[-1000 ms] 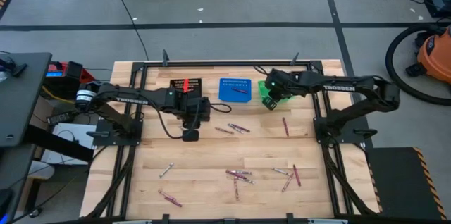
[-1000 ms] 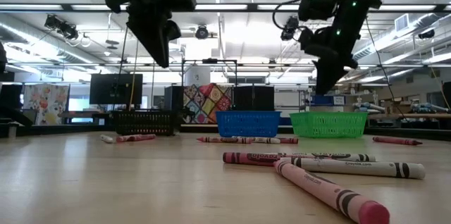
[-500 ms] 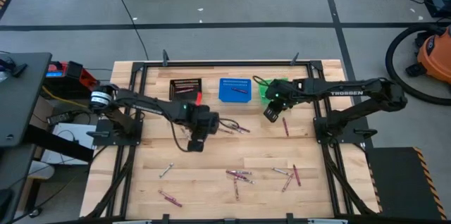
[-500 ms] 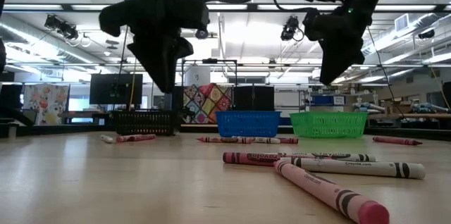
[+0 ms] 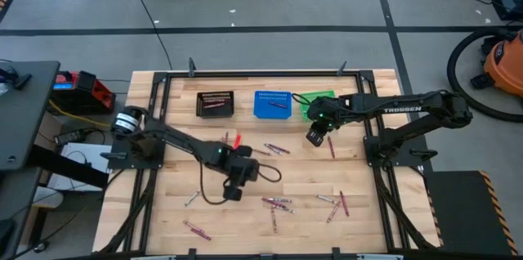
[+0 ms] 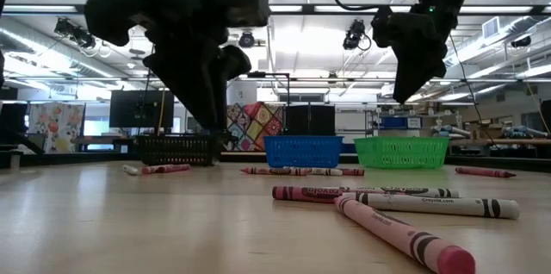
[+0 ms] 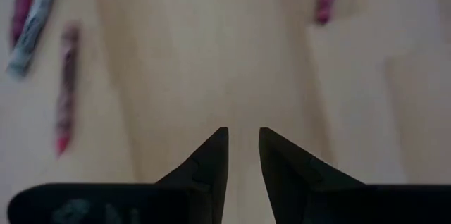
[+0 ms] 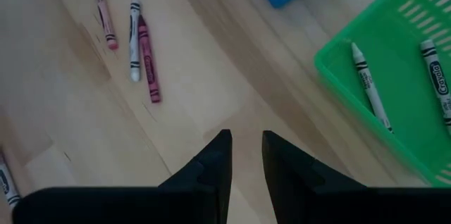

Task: Sort crayons
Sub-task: Put the red crayon into the blue bin

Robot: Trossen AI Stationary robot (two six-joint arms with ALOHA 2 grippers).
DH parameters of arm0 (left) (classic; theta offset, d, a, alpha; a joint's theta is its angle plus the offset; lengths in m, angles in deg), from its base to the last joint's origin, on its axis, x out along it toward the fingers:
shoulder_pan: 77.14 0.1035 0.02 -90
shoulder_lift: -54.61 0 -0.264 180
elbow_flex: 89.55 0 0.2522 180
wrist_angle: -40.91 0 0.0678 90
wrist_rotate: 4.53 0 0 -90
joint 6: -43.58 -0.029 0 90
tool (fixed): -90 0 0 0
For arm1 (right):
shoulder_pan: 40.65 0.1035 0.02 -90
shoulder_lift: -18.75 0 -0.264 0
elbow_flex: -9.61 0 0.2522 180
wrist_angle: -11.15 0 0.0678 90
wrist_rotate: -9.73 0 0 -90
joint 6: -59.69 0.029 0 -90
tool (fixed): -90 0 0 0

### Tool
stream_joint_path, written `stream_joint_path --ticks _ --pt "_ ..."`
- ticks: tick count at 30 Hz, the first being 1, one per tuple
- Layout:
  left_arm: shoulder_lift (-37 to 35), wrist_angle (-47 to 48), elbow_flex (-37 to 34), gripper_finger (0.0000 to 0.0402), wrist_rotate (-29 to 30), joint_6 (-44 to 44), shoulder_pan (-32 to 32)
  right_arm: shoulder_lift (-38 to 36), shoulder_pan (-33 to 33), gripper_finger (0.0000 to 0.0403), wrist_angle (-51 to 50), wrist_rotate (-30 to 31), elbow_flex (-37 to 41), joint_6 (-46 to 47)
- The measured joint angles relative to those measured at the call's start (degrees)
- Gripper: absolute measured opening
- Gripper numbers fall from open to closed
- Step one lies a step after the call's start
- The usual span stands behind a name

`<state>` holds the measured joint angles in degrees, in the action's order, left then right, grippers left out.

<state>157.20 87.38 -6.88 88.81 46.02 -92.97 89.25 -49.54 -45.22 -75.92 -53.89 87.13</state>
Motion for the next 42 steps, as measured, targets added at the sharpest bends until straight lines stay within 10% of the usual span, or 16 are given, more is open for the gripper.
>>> stream_joint_path --ticks 19,42 --pt "14.9 7.1 20.7 0.0091 0.0 3.9 -4.6 0.0 0.0 0.0087 -1.3 0.0 0.0 -2.0" --pt "16.3 3.0 21.5 0.0091 -0.5 3.6 -5.6 0.0 0.0 0.0087 -1.2 0.0 0.0 0.0"
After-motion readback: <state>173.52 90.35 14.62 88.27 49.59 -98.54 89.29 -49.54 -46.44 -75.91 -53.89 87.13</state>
